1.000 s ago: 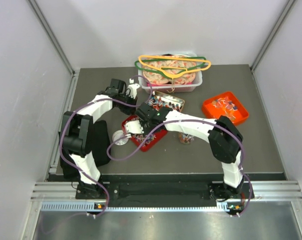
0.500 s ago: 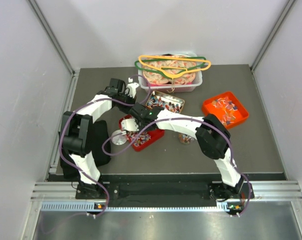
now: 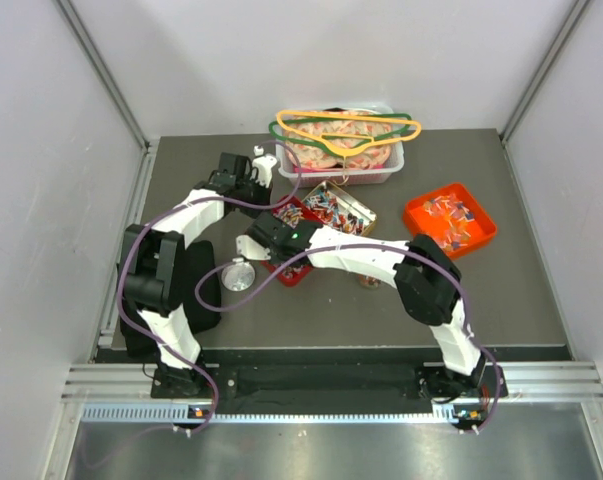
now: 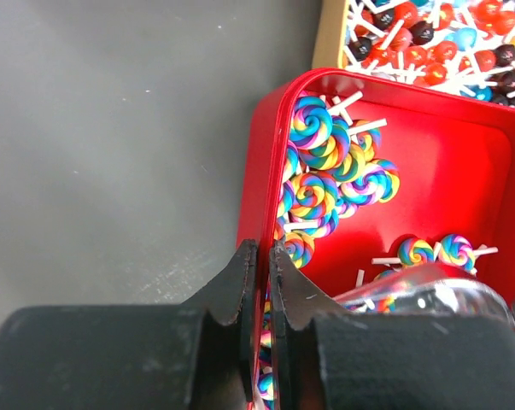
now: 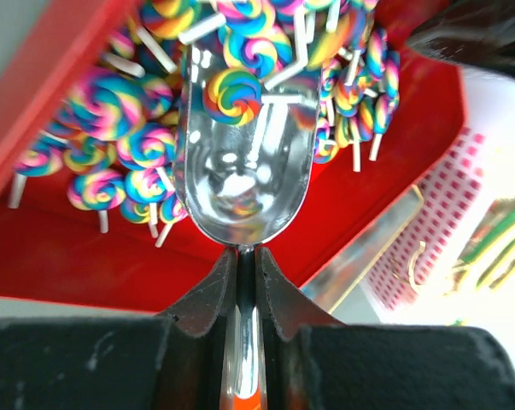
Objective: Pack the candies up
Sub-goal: Scoop the fake candies from the storage box.
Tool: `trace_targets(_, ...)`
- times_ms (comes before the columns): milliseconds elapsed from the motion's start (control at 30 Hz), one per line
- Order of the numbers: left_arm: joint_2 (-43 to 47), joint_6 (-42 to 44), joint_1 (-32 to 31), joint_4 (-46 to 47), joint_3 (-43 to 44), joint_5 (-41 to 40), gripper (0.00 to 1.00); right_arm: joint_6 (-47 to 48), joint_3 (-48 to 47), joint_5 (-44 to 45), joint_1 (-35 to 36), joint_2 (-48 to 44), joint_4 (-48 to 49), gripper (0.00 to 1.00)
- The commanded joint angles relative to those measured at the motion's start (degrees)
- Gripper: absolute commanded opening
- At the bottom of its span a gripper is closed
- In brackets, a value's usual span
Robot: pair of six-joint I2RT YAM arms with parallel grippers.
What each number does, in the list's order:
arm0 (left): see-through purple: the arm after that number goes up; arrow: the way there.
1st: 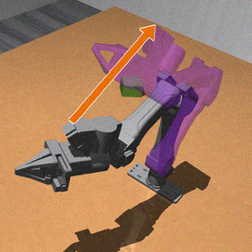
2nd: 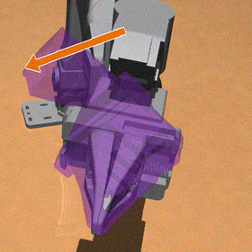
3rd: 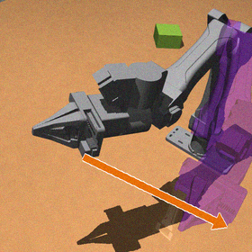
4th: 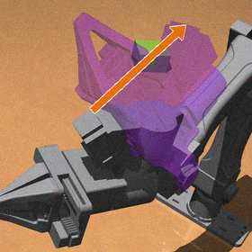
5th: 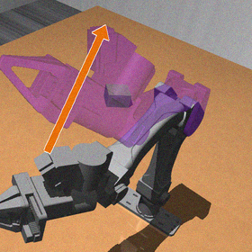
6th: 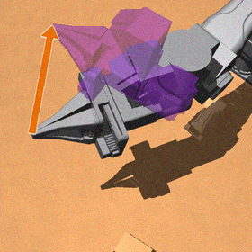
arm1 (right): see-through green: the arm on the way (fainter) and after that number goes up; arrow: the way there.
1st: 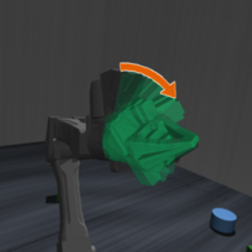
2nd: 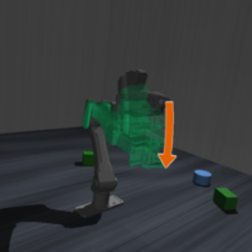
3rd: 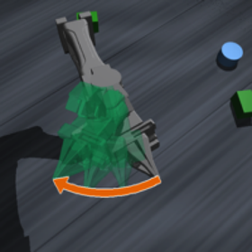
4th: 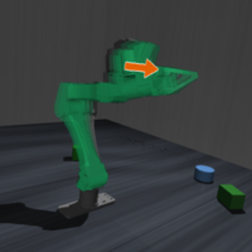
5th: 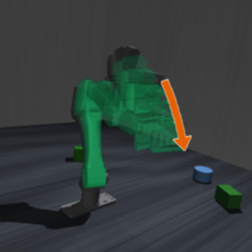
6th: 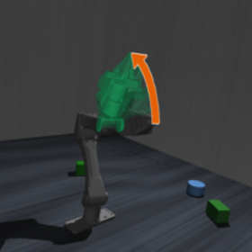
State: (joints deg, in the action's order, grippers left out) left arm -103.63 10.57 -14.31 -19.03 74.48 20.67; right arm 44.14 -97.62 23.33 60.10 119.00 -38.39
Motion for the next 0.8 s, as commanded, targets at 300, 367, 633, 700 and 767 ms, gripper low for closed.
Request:
trace_targets(300, 5.28, -2.14, -1.51, 6.11, 0.49, 2.71, 0.00, -3.71, 0.06, 4.62, 3.45, 3.69, 13.78, 0.00)
trace_targets(367, 5.29, -1.60, -1.51, 5.32, 0.58, 3.32, 0.00, -3.97, -0.11, 4.70, 2.58, 4.83, 14.57, 0.00)
trace_targets(633, 4.93, -0.37, -1.60, 2.68, 0.93, 5.26, 0.00, -7.84, -2.74, 2.51, 1.52, 6.86, 16.51, 0.00)
trace_targets(700, 4.85, -0.20, -1.60, 2.42, 0.93, 5.09, 0.00, -10.20, -3.97, 2.16, 1.43, 7.12, 16.33, 0.00)
trace_targets(767, 4.76, -0.02, -1.52, 2.24, 0.93, 4.91, 0.00, -12.32, -5.47, 0.23, 1.17, 7.21, 15.45, 0.00)
